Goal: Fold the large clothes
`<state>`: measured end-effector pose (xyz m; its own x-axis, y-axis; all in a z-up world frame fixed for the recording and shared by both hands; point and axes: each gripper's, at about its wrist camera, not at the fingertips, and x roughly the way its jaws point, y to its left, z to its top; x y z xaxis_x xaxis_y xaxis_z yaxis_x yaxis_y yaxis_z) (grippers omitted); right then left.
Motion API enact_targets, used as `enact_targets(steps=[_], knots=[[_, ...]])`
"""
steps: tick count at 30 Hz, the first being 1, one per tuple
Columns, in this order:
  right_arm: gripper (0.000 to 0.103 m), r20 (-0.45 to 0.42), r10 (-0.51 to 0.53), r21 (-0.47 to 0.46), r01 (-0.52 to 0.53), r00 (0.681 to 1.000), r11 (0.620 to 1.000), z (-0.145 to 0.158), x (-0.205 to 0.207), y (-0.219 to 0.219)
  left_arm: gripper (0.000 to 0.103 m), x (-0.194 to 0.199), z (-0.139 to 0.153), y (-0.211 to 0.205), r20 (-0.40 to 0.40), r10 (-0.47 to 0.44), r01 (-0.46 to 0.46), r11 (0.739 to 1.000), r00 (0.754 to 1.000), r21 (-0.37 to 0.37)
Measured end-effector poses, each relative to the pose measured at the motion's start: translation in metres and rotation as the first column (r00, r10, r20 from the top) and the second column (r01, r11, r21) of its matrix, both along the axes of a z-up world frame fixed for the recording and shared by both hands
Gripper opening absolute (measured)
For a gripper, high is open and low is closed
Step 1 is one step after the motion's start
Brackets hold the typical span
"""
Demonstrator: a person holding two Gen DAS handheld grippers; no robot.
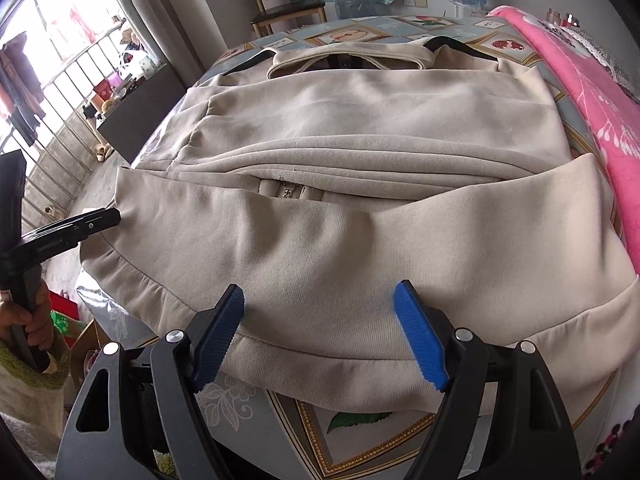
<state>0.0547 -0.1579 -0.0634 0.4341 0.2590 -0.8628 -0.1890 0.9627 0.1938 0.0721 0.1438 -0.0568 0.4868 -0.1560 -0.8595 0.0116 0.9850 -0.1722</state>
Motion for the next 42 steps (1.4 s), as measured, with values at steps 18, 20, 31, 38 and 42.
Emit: enact_targets(steps=[18, 20, 31, 38, 42], knots=[[0.082, 0.004, 0.012, -0.032, -0.012, 1.0, 0.999, -0.001, 0.001, 0.008, 0.04, 0.025, -0.021, 0.047, -0.073, -0.035, -0.01, 0.846, 0.997, -0.533], [0.082, 0.004, 0.009, -0.026, -0.009, 1.0, 1.0, -0.001, 0.001, 0.007, 0.04, 0.031, -0.028, 0.054, -0.092, -0.011, -0.044, 0.818, 0.996, -0.574], [0.082, 0.008, 0.012, -0.031, -0.012, 1.0, 0.999, -0.002, 0.0, 0.007, 0.047, 0.022, -0.007, 0.037, 0.063, -0.15, 0.153, 0.725, 0.987, -0.672], [0.082, 0.02, -0.008, 0.005, 0.008, 1.0, 1.0, 0.012, 0.0, 0.001, 0.041, 0.027, -0.004, 0.015, 0.023, -0.125, 0.122, 0.881, 0.992, -0.457], [0.082, 0.027, 0.02, 0.229, -0.026, 0.999, 0.973, 0.042, 0.006, -0.002, 0.028, 0.01, 0.012, 0.002, 0.093, -0.127, 0.152, 0.929, 0.987, -0.338]])
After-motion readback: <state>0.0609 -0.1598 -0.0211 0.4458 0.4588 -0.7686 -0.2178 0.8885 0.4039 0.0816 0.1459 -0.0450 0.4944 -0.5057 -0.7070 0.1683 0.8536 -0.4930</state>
